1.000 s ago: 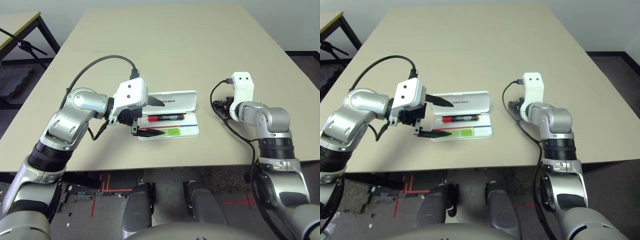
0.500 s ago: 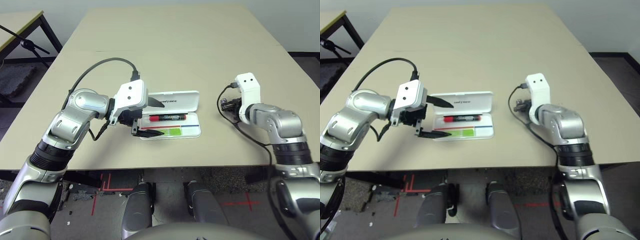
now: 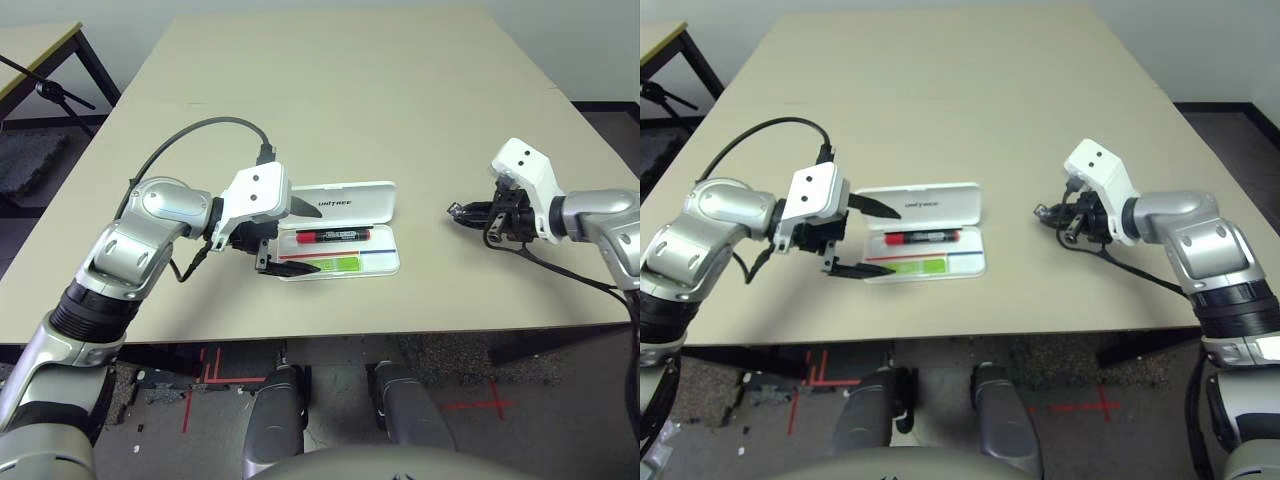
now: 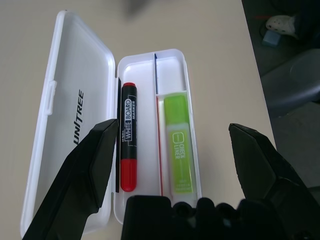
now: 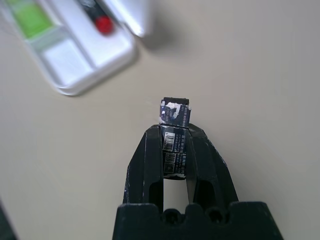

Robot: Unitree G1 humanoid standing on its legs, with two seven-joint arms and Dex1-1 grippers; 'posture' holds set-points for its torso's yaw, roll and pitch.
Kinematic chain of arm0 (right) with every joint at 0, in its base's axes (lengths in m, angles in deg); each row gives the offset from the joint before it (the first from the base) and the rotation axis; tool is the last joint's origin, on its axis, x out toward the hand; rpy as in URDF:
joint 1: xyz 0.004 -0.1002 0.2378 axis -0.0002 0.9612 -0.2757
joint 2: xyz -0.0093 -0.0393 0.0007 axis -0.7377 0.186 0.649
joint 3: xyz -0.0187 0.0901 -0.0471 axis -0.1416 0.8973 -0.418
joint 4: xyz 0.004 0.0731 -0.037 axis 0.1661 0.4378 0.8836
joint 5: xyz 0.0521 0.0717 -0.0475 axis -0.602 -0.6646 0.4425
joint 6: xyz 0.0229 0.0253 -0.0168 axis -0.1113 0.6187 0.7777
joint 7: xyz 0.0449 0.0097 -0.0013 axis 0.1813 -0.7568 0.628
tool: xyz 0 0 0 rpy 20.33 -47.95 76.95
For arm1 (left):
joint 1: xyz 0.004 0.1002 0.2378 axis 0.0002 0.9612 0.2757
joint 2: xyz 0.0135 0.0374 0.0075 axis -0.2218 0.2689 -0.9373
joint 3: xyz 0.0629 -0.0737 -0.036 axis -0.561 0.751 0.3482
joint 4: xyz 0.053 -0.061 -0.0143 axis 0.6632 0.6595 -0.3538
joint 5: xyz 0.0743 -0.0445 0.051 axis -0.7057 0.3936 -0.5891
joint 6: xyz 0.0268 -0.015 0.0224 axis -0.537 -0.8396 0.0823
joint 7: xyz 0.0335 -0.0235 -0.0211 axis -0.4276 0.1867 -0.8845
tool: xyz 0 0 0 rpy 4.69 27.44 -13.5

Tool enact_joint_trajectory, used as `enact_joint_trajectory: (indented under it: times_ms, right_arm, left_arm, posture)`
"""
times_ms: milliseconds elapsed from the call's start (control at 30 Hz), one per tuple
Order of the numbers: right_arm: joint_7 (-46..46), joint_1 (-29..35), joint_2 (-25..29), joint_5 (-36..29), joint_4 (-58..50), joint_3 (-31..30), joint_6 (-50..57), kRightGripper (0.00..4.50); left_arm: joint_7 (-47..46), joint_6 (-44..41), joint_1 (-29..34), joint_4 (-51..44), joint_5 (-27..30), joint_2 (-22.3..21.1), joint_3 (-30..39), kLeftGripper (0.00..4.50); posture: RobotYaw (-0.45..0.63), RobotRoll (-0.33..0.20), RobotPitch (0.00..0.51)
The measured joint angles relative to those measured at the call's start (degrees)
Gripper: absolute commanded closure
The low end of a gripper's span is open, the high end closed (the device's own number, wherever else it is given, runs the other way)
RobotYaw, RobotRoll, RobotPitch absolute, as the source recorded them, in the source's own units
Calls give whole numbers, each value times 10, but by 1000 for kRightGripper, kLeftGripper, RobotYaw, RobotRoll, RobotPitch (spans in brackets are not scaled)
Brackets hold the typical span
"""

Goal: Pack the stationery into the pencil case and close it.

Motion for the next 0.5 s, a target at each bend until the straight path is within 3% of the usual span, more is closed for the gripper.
enact_joint_trajectory:
  times_ms: [233,500]
  right_arm:
    - [66,-6,-5,-42,-55,-15,17,4153]
    - [73,-27,-31,-35,-71,-59,19,4153]
  left_arm:
    - [7,-2,0,0,-9,-19,0,0]
    - [11,2,4,1,-17,-25,0,0]
  posture:
    - [-90,0,124]
    - [-82,0,125]
